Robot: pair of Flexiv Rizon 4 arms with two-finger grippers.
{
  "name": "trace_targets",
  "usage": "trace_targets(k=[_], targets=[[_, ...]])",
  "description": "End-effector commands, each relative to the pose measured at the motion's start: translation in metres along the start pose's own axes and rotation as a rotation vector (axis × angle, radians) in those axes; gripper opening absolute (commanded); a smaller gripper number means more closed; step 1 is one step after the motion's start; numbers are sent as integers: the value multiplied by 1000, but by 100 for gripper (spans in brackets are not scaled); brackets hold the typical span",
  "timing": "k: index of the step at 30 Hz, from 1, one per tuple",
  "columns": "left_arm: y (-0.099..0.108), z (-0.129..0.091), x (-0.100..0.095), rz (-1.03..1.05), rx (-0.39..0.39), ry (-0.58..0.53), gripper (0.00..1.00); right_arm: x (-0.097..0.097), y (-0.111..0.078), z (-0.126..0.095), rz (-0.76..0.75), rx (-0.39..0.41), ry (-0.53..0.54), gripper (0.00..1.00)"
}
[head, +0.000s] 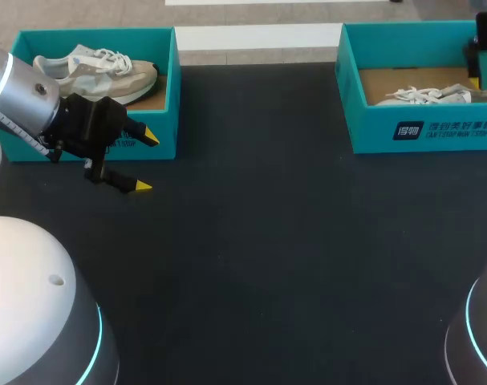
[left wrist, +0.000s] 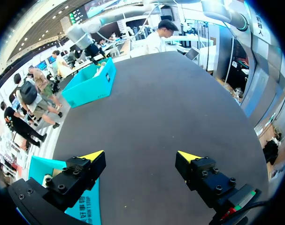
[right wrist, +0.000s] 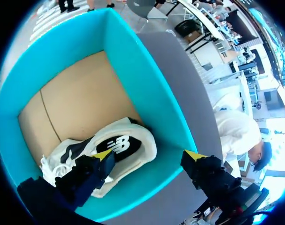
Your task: Take the shoe out of the shoebox, open the shoe tongue, remove and reinsert the insole, then place the shoe into the shoebox
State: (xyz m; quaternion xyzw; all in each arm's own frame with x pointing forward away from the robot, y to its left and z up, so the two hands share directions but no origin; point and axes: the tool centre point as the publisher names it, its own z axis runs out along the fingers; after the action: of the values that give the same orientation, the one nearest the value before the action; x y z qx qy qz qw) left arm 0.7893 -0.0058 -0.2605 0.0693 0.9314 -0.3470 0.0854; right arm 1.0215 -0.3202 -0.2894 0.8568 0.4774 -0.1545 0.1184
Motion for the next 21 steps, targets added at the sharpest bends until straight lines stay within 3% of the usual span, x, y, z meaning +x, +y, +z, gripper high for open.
trace_targets(k=[1,8,15,18,21], targets=[[0,1,0,0,-4,0,100,-18,-29,-31,1,-64,63,100],[0,1,0,0,-4,0,100,-21,-55,-67,-19,-85,136,97],[0,1,0,0,-4,0,100,-23,-59,-79,-7,-130,147,100],[-6,-19,-22,85,-129,-81,100,-23,-59,-79,-7,-130,147,100],[-1,-36,-46,122,-94,-80,100,-23,-59,-79,-7,-130,147,100]])
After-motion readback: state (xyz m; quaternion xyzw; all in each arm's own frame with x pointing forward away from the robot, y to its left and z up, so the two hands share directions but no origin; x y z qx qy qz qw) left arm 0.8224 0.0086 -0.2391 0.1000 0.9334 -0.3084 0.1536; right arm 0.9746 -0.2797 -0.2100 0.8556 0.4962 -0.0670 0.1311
